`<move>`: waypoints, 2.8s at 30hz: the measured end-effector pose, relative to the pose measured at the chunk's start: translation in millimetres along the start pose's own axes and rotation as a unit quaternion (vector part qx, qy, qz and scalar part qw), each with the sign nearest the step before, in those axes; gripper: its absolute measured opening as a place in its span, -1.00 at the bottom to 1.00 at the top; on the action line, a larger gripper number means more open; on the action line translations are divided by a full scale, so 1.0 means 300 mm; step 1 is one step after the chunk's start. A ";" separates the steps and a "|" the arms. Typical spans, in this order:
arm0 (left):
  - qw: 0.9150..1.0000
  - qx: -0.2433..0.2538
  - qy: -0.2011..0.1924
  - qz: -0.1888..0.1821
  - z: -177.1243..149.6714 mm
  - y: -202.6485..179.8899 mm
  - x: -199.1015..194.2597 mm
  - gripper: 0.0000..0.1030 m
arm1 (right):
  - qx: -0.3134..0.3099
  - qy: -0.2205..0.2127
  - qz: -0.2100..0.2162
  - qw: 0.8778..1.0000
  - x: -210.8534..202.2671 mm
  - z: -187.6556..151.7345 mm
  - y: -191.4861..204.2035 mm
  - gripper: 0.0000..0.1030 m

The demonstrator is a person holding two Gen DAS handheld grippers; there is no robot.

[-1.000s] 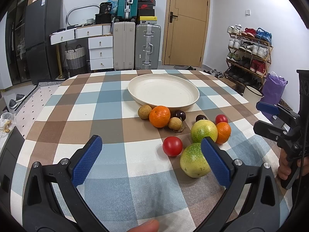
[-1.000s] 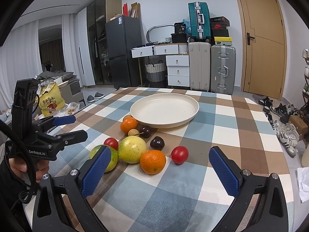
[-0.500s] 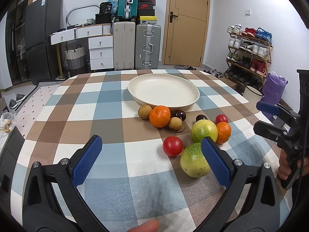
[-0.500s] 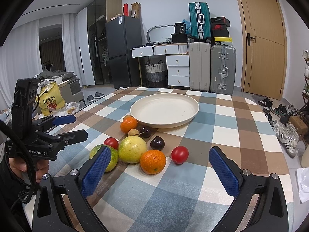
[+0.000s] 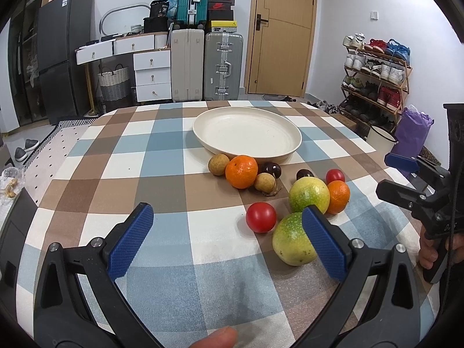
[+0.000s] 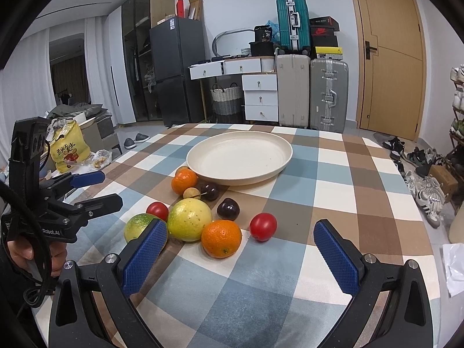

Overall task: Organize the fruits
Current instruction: 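Grasp the speckled green fruit with the left tool while the right tool grasps a mandarin, then carry both fruits over the white plate and open both tools to release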

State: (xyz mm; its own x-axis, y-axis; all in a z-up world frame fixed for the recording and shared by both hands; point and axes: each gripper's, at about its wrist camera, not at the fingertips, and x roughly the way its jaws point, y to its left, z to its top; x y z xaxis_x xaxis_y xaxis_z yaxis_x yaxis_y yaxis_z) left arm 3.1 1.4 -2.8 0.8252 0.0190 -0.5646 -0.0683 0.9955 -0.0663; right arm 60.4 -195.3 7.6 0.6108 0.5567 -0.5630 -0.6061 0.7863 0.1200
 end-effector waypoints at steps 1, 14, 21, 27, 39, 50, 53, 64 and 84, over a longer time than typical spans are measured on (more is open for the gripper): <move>1.000 0.001 0.000 0.000 0.001 -0.004 0.003 0.98 | 0.001 0.002 -0.001 1.000 0.003 0.001 -0.002 1.00; 0.999 0.021 0.023 -0.020 0.002 -0.041 0.008 0.98 | 0.016 0.064 -0.011 0.998 0.080 0.004 -0.021 0.99; 0.994 0.050 0.085 -0.038 -0.021 -0.098 0.074 0.98 | 0.014 0.122 -0.005 0.992 0.146 -0.019 -0.018 0.91; 0.992 0.057 0.102 -0.052 -0.025 -0.134 0.106 0.74 | 0.014 0.145 0.007 0.989 0.194 -0.023 -0.012 0.62; 0.986 0.056 0.115 -0.111 -0.026 -0.149 0.116 -0.09 | -0.008 0.165 0.031 0.986 0.243 -0.004 0.053 0.12; 0.987 0.054 0.094 -0.116 -0.018 -0.141 0.079 -0.11 | -0.014 0.161 0.025 0.987 0.239 0.005 0.061 -0.21; 0.989 0.051 0.086 -0.109 -0.009 -0.131 0.060 -0.11 | -0.009 0.153 0.029 0.988 0.219 0.005 0.056 -0.22; 0.995 0.029 0.044 -0.082 0.055 -0.068 0.011 -0.11 | -0.009 0.094 0.028 0.995 0.094 0.063 0.036 -0.22; 0.999 -0.006 -0.006 -0.041 0.248 0.022 0.109 -0.11 | 0.009 0.014 0.033 0.999 0.049 0.228 -0.008 -0.22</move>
State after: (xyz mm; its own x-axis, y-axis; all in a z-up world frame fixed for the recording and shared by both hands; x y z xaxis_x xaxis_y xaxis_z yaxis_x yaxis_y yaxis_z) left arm 71.4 15.7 39.5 0.8354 -0.0617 -0.5462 -0.0069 0.9924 -0.1225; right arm 105.6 -170.9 54.9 0.5541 0.6004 -0.5765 -0.6352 0.7526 0.1733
